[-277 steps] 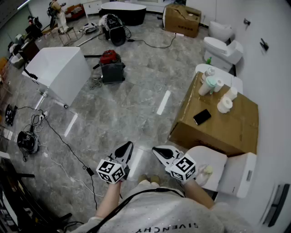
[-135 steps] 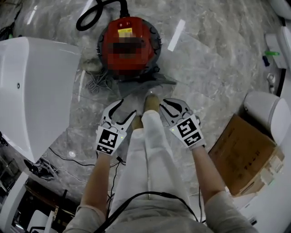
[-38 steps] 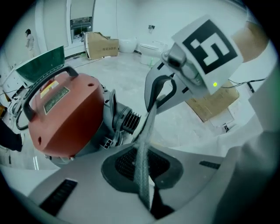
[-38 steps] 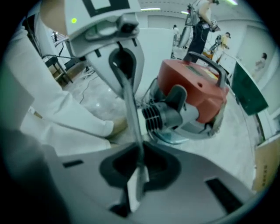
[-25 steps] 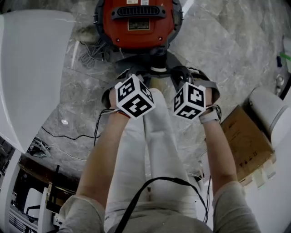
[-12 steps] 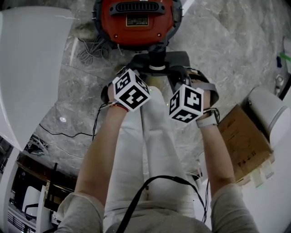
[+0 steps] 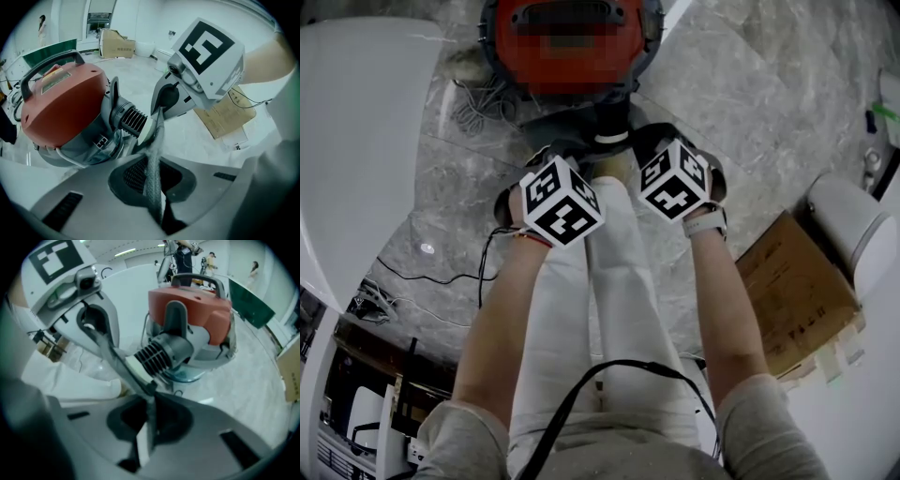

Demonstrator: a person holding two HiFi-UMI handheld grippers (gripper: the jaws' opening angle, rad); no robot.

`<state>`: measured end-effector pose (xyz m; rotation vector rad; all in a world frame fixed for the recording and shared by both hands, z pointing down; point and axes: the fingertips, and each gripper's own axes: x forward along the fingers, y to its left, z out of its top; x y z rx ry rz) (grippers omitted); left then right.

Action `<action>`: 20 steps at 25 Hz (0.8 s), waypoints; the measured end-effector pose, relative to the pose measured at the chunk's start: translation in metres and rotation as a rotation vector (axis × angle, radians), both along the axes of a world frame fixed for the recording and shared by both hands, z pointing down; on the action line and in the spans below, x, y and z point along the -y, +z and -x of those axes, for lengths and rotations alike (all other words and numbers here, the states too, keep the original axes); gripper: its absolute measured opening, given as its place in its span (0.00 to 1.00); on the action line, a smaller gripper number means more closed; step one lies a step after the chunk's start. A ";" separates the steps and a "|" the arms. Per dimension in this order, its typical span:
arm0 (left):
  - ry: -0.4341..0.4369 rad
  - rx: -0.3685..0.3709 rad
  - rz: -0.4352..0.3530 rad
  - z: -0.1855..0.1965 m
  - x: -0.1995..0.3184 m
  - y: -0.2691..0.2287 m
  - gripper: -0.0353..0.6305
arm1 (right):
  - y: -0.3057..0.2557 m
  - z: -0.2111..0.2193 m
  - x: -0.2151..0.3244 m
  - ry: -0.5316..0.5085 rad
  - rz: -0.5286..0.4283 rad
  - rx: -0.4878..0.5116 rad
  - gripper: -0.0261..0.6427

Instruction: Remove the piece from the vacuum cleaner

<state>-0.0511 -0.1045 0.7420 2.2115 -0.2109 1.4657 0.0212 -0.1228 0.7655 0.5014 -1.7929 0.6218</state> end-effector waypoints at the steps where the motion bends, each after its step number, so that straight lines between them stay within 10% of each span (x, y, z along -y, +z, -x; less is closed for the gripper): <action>1: 0.005 0.004 -0.005 -0.001 -0.001 -0.001 0.10 | 0.000 -0.001 -0.001 0.007 -0.004 -0.002 0.08; 14: -0.064 -0.006 0.011 0.000 0.006 0.035 0.10 | -0.041 0.005 -0.009 -0.333 -0.189 -0.153 0.08; 20: -0.075 0.002 0.029 0.002 0.004 0.035 0.10 | -0.026 0.004 -0.010 -0.182 -0.119 -0.074 0.08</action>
